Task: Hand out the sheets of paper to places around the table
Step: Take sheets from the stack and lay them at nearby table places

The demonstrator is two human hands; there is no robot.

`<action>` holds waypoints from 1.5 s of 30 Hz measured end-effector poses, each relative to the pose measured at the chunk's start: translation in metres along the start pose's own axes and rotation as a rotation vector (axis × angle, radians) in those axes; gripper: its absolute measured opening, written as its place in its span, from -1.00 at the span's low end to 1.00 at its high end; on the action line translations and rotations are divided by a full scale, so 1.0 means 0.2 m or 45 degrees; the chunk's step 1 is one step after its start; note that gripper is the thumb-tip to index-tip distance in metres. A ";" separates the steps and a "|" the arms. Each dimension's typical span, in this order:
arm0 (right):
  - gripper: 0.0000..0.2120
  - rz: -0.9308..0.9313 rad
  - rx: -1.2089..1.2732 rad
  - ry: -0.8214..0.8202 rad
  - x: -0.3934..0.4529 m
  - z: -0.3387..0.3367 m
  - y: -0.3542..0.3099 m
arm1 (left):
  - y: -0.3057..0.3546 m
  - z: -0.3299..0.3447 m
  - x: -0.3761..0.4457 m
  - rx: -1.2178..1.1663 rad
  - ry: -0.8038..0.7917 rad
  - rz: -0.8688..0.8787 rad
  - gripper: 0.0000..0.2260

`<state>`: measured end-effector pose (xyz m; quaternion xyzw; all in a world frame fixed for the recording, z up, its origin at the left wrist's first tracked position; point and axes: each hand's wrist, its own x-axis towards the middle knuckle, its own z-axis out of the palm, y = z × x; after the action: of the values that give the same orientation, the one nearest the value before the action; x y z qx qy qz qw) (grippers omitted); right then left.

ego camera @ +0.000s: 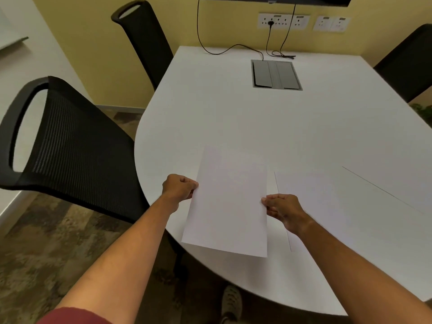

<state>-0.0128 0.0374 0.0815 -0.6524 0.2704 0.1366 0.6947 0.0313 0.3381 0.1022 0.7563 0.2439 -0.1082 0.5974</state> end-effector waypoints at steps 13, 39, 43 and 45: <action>-0.90 0.170 0.142 0.034 0.46 0.32 -0.05 | 0.17 -0.06 0.63 0.266 0.018 -0.028 -0.95; -0.89 0.340 0.457 0.388 0.85 0.98 -0.05 | 0.41 -0.14 1.71 0.628 -0.317 0.062 -0.94; -0.91 0.366 0.487 0.429 0.88 1.06 -0.02 | 0.42 -0.09 1.80 0.715 -0.357 0.113 -0.89; -0.92 0.368 0.515 0.456 0.89 1.09 -0.02 | 0.42 -0.05 1.83 0.753 -0.347 0.148 -0.87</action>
<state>0.1776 0.2209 -0.0144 -0.4694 0.5003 0.0601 0.7251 0.3854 0.4218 0.0110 0.8882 0.0761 -0.2404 0.3841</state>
